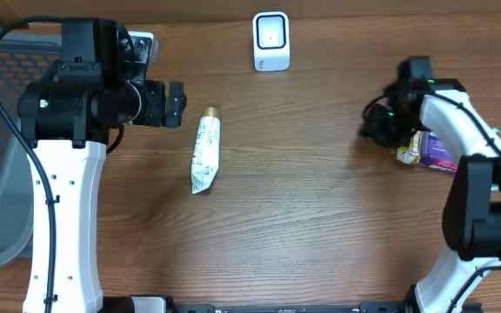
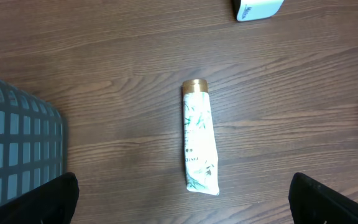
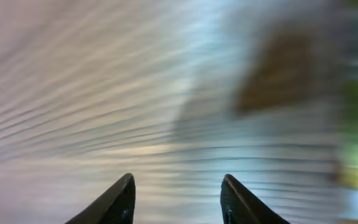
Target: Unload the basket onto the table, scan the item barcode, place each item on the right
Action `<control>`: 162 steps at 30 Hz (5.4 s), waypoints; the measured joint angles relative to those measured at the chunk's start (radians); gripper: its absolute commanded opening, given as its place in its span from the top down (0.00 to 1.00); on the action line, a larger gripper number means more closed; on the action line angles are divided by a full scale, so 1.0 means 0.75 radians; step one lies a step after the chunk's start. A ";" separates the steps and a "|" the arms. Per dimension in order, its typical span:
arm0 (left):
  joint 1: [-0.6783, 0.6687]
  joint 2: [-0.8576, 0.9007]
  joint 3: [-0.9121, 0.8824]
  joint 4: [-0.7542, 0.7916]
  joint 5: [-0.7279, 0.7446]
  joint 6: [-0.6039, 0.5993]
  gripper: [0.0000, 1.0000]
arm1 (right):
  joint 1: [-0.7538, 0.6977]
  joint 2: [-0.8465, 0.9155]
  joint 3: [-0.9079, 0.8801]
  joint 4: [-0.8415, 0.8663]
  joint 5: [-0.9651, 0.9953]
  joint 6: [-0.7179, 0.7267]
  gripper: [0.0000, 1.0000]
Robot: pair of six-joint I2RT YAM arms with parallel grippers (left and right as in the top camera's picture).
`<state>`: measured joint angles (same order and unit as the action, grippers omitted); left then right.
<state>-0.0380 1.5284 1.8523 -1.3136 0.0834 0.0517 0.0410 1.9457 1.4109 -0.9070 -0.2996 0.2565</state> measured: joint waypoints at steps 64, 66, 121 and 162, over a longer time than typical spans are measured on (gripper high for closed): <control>0.000 0.000 0.000 0.001 0.000 0.000 0.00 | 1.037 0.430 0.033 1.262 0.162 0.614 0.90; 0.000 0.000 0.000 0.001 0.000 0.000 0.00 | 1.036 0.429 0.037 1.256 0.150 0.625 0.96; 0.000 0.000 0.000 0.001 0.000 0.000 0.00 | 1.166 0.168 0.092 -0.187 0.719 -0.106 0.01; 0.000 0.000 0.000 0.000 0.000 0.000 0.01 | 1.082 0.178 0.143 -0.277 0.403 0.042 0.83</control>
<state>-0.0380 1.5284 1.8523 -1.3136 0.0834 0.0517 0.8524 2.0792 1.5181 -1.1145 0.0025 0.2878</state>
